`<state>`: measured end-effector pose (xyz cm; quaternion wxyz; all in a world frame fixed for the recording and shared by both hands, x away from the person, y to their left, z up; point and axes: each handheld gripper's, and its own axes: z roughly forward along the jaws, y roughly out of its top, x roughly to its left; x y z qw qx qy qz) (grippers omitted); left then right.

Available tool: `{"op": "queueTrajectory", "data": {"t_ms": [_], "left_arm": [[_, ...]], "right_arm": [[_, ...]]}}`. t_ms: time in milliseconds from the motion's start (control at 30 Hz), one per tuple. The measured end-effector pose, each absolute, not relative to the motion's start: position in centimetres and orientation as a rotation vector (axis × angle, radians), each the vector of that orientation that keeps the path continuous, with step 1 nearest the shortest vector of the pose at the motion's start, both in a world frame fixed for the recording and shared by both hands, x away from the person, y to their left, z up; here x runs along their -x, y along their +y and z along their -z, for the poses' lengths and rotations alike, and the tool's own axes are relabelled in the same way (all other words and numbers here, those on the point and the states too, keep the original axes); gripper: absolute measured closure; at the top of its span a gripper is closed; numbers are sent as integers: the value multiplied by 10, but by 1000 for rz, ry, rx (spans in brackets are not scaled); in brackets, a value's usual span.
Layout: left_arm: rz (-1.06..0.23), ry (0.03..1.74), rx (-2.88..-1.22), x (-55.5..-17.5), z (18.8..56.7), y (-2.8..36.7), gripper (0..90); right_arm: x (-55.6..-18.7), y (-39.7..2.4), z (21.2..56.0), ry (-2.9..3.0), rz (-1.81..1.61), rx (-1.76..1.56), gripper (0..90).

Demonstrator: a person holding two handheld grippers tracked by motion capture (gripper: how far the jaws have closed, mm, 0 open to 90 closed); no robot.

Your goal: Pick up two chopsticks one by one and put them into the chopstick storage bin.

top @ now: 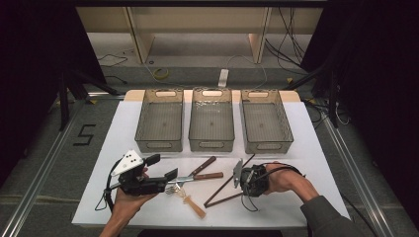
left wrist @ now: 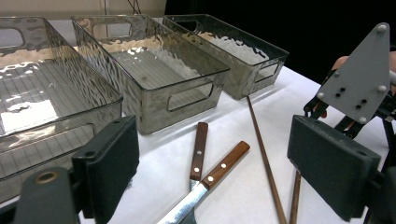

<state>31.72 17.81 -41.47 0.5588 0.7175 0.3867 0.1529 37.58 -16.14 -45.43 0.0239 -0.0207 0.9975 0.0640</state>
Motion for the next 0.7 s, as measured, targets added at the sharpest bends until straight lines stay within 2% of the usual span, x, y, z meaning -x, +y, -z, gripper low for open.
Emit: {"op": "queueTrajectory", "data": {"t_ms": [333,700], "left_arm": [[-357,909,-1703,-317,415,178,160],[-327,889,-1762,-320,418,171,162]], "right_arm": [[-372,-163,454,3090,-189,127,854],[-368,-172,441,3026,-279,142,859]]}}
